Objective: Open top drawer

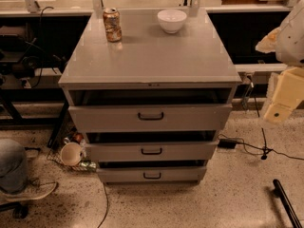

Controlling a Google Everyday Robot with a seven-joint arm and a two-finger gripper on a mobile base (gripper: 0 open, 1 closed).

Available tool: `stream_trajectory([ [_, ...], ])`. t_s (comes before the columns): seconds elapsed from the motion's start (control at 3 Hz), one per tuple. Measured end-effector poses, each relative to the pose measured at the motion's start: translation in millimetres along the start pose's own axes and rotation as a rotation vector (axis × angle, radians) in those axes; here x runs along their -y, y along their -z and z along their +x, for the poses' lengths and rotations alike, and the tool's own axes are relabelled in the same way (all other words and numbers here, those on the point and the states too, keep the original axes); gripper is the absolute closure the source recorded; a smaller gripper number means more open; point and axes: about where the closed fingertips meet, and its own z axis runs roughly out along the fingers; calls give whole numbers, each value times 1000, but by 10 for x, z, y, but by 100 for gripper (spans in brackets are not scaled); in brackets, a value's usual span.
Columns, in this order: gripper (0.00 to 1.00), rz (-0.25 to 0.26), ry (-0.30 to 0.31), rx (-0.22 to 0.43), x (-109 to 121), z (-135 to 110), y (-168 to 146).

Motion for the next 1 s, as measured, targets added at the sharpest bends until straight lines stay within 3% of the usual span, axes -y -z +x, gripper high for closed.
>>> stream_trajectory([
  [0.33,0,0,6,3,-12,-11,-32],
  [0.67,0,-4,60,28,-138,-108,-352],
  [1.0,0,-39,131,72,-295,-289,-877],
])
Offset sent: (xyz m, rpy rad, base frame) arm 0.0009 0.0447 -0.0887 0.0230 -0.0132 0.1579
